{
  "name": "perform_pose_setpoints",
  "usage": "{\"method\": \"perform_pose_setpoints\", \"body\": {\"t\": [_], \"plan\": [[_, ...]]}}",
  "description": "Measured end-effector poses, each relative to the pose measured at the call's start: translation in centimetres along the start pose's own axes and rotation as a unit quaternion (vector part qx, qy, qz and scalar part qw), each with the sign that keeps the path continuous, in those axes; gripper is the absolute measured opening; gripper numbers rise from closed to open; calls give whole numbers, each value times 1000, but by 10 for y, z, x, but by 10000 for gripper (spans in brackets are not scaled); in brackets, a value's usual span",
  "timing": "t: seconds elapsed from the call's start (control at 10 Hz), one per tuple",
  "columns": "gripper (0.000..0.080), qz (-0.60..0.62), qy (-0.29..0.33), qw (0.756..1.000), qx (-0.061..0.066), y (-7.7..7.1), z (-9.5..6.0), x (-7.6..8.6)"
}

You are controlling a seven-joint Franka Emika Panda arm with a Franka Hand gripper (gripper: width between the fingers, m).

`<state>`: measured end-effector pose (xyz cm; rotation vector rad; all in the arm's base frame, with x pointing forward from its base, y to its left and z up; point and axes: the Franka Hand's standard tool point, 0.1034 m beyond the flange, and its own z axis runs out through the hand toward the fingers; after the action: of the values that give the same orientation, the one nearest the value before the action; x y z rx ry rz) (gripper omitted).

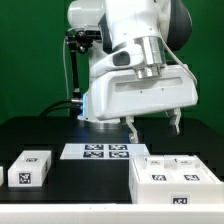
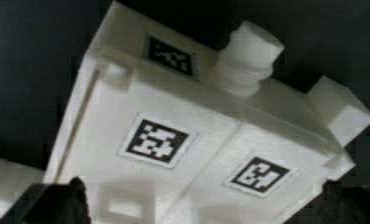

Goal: Assemble cabinet

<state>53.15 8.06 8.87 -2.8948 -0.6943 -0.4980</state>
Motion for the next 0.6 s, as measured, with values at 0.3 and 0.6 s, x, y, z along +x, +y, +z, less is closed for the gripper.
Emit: {"method": "perform_pose_setpoints", "body": {"t": [0.3,0.6], "plan": [[649,100,-1,995,3,-3,0,0],[649,254,-8,967,0,-38,-3,-9]]}}
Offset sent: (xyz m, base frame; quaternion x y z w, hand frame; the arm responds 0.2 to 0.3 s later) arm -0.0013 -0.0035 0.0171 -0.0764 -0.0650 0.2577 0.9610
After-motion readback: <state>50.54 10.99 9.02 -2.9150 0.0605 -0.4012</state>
